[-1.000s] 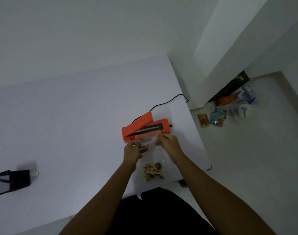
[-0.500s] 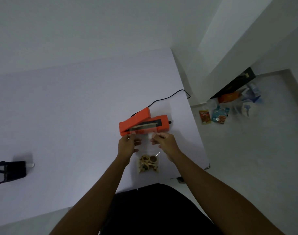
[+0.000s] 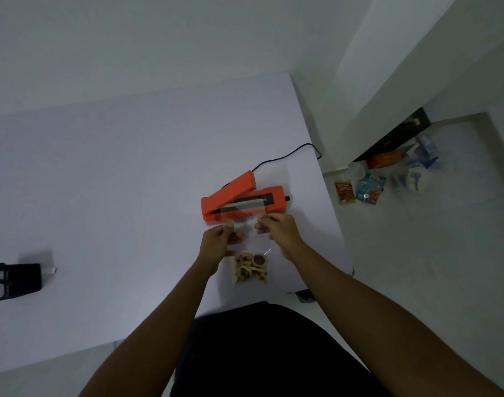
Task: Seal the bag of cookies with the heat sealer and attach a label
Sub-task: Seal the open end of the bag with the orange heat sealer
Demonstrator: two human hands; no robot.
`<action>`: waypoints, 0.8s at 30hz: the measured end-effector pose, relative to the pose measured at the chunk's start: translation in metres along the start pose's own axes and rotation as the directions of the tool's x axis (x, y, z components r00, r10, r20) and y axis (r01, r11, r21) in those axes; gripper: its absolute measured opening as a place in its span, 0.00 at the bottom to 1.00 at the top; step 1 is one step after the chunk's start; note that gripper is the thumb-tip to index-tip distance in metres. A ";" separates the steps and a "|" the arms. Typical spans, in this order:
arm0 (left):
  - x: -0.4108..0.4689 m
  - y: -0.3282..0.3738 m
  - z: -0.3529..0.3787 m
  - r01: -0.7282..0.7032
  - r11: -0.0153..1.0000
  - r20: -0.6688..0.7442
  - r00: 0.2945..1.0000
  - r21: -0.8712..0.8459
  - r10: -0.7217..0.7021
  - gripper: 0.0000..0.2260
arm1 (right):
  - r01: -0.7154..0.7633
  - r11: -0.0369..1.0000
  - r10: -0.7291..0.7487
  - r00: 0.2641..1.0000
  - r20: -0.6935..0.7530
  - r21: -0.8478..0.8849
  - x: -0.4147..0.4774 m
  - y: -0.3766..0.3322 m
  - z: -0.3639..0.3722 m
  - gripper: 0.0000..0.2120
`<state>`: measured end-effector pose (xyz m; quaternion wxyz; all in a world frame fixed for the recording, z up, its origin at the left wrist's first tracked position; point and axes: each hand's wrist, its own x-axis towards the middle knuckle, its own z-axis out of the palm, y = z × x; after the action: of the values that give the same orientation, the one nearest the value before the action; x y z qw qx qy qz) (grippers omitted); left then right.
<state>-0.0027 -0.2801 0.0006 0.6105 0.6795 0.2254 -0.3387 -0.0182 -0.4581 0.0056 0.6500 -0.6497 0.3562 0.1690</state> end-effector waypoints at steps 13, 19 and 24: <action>0.001 0.003 0.000 0.023 0.997 -0.058 0.998 -0.074 -0.027 0.11 | 0.073 0.991 -0.081 0.995 -0.066 -0.111 0.006 -0.002 -0.005 0.10; 0.000 0.002 0.001 0.053 0.993 -0.057 0.997 -0.101 -0.059 0.12 | 0.010 0.992 -0.017 0.999 -0.050 -0.128 0.007 0.001 -0.006 0.09; -0.003 0.005 0.000 0.047 0.991 -0.045 0.998 -0.122 -0.052 0.12 | -0.009 0.995 0.000 0.996 -0.093 -0.094 0.005 0.003 -0.003 0.08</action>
<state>-0.0010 -0.2807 0.0058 0.6363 0.6435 0.2769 -0.3230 -0.0177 -0.4618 0.0007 0.6009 -0.6862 0.3789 0.1568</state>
